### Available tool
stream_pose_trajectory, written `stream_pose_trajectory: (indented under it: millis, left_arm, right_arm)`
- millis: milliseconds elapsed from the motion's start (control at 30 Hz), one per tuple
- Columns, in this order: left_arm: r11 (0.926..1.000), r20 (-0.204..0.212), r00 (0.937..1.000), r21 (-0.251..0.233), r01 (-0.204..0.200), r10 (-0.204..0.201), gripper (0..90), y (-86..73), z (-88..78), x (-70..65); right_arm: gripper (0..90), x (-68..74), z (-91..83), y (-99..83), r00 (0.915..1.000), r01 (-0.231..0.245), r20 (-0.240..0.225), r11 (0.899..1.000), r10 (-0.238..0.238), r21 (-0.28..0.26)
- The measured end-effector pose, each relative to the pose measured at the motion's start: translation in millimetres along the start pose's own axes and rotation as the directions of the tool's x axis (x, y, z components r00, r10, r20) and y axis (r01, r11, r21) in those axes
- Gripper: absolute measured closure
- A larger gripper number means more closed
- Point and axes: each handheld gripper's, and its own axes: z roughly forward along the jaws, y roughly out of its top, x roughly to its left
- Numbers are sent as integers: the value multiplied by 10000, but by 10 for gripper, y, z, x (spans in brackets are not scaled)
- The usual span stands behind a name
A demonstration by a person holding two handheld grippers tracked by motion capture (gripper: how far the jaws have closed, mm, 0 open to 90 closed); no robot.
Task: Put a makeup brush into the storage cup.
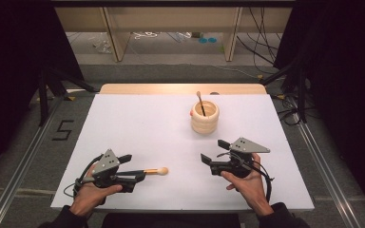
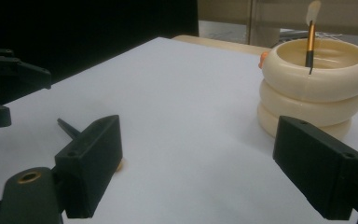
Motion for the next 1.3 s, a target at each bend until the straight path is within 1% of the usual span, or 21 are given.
stream_pose_trajectory:
  millis: [67, 100, 200, 233, 267, 333, 433, 533, 567, 600, 633, 700, 733, 767, 800, 867, 1000, 1167, 1200, 1233, 1300]
  left_arm:
    - [10000, -51, 10000, 11, 5, -5, 172, -4, -11, 6]
    - [10000, 20, 10000, -21, 8, -8, 172, -5, -12, 12]
    - [10000, -6, 10000, -14, 34, -34, 172, -4, -12, 17]
    - [10000, 2, 10000, -18, 34, -34, 172, -4, -12, 18]
    - [10000, 10, 10000, 5, -84, 84, 172, -1, -12, 26]
    - [9998, 3, 9998, 11, -174, 174, 172, 1, -11, 33]
    - [10000, -53, 10000, 20, 59, -59, 172, -3, -6, 24]
    - [10000, -38, 10000, 51, -41, 42, 172, -3, -8, 24]
    - [10000, -34, 10000, 63, 11, -11, 172, -6, -10, 21]
    - [10000, -32, 10000, 57, 1, 0, 172, -6, -12, 21]
    - [10000, -40, 10000, 58, 5, -5, 172, -5, -12, 22]
    - [10000, -58, 10000, 35, 67, -67, 172, -4, -10, 21]
    - [10000, -52, 10000, 44, 56, -56, 172, -4, -10, 21]
    - [10000, -43, 10000, 71, 43, -43, 172, -4, -9, 22]
    - [9999, -18, 10000, 103, -11, 11, 171, -4, -7, 26]
    - [9998, 46, 10000, 181, -66, 65, 171, -3, -2, 37]
    - [9994, 10, 10000, 331, -27, 27, 169, 3, 29, 44]
    - [9979, 173, 9997, 623, -188, 177, 167, 34, 80, 66]
    - [9973, 129, 9997, 704, -222, 213, 167, 47, 85, 69]
    - [9969, 182, 9995, 739, -269, 256, 166, 56, 94, 80]
    - [9945, 230, 9990, 972, -398, 377, 162, 80, 108, 95]
  right_arm:
    - [161, 13, -4, -5, 10000, 93, -36, 9999, -93, -70]
    - [161, 23, 7, -11, 9999, 70, -151, 9999, -72, -137]
    - [160, 48, -15, -18, 9998, 171, -80, 9998, -170, 108]
    - [161, 55, -9, -26, 9998, 195, -99, 9998, -195, -27]
    - [161, 57, -18, -26, 9996, 241, -151, 9997, -240, 59]
    - [160, 72, -30, -37, 9996, 215, -167, 9998, -216, -10]
    - [160, 82, -46, -51, 9995, 223, -221, 9998, -223, -11]
    - [159, 89, -61, -61, 9995, 218, -212, 9998, -218, -15]
    - [159, 92, -67, -65, 9996, 261, -128, 9996, -261, -56]
    - [159, 94, -73, -66, 9993, 254, -259, 9997, -254, -24]
    - [159, 96, -83, -67, 9994, 259, -228, 9996, -257, 78]
    - [159, 100, -90, -75, 9994, 222, -265, 9997, -221, 35]
    - [159, 98, -97, -76, 9994, 290, -168, 9996, -289, 50]
    - [159, 98, -87, -81, 9994, 247, -222, 9997, -248, -60]
    - [159, 96, -101, -77, 9995, 252, -170, 9997, -250, 65]
    - [160, 99, -104, -78, 9996, 227, -196, 9997, -226, 43]
    - [159, 94, -91, -85, 9994, 223, -249, 9997, -223, -33]
    - [160, 93, -99, -87, 9993, 271, -246, 9996, -269, 88]
    - [160, 95, -98, -89, 9995, 260, -202, 9996, -257, 100]
    - [160, 92, -94, -90, 9993, 224, -292, 9997, -222, 40]
    - [160, 92, -92, -89, 9995, 207, -261, 9997, -203, 157]
